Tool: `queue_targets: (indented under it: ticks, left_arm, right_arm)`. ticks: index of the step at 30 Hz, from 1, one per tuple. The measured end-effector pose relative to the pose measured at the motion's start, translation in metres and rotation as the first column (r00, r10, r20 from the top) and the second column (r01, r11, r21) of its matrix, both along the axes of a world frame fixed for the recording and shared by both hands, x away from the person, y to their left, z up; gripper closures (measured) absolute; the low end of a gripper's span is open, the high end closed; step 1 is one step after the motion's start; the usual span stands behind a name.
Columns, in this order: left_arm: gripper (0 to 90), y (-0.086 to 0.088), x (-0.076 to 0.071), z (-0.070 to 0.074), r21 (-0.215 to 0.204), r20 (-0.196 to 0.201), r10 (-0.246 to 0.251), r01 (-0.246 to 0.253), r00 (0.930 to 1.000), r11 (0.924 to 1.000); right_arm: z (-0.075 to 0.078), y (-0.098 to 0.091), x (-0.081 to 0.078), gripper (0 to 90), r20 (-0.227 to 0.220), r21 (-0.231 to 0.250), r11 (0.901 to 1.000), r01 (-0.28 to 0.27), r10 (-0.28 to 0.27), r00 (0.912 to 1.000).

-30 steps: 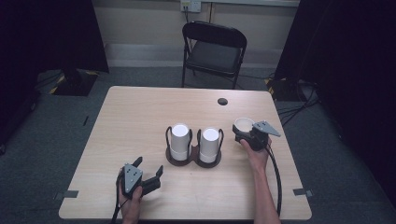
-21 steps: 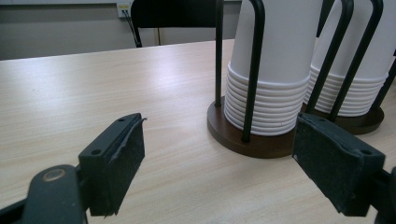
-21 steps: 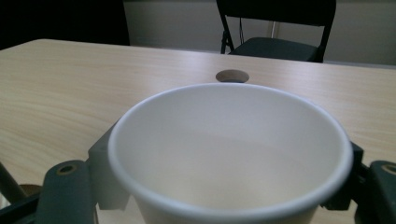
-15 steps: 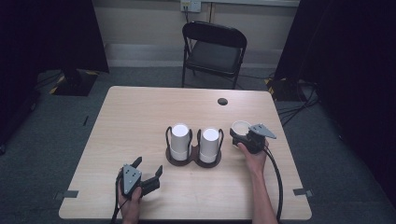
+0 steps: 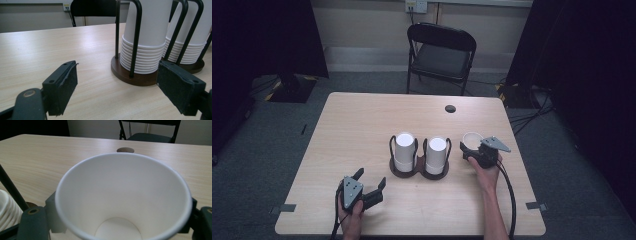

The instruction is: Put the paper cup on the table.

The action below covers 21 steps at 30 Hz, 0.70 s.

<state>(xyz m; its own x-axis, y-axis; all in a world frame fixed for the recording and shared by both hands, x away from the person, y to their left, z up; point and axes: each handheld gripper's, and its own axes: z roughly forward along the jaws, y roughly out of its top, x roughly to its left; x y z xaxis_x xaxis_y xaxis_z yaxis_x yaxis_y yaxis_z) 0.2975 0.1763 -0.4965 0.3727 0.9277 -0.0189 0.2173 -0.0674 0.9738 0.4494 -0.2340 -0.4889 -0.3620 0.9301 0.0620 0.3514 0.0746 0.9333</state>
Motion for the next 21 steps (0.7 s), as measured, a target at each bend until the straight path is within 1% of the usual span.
queue_targets:
  ticks: [2,5,12,15,16,19,20,21]
  left_arm:
    - [17.2,0.000,0.000,0.000,0.001,0.001,0.000,0.000,1.0000,1.0000]
    - [17.2,0.001,0.000,0.000,0.001,0.001,-0.003,0.003,1.0000,1.0000]
    - [17.2,0.001,0.000,0.000,0.002,-0.001,-0.004,0.004,1.0000,1.0000]
    - [17.2,0.001,0.000,0.000,-0.001,-0.001,-0.003,0.003,1.0000,1.0000]
    - [17.2,0.000,0.000,0.000,-0.002,-0.001,-0.003,0.003,1.0000,1.0000]
    - [17.3,0.001,0.000,0.000,0.000,-0.001,-0.002,0.002,1.0000,1.0000]
    - [17.2,0.001,0.000,0.000,0.000,-0.001,-0.002,0.002,1.0000,1.0000]
    - [17.2,0.001,0.000,0.000,-0.001,-0.001,-0.002,0.002,1.0000,1.0000]
  right_arm:
    - [-0.002,0.000,0.001,18.3,-0.022,0.000,1.0000,0.005,-0.005,0.9997]
    - [-0.005,-0.001,0.000,15.0,-0.051,0.017,0.9999,0.001,0.000,0.9987]
    - [-0.005,-0.005,-0.005,14.4,-0.085,0.032,0.9995,0.006,-0.003,0.9964]
    - [-0.005,-0.006,-0.009,14.4,-0.093,0.042,0.9991,0.004,0.000,0.9956]
    - [-0.004,-0.006,-0.011,14.4,-0.089,0.043,0.9991,0.006,-0.003,0.9960]
    - [0.001,-0.004,-0.016,14.3,-0.073,0.036,0.9993,0.015,-0.012,0.9973]
    - [0.003,-0.003,-0.017,14.3,-0.071,0.036,0.9992,0.019,-0.017,0.9973]
    - [0.004,-0.003,-0.018,14.3,-0.074,0.025,0.9992,0.032,-0.030,0.9968]
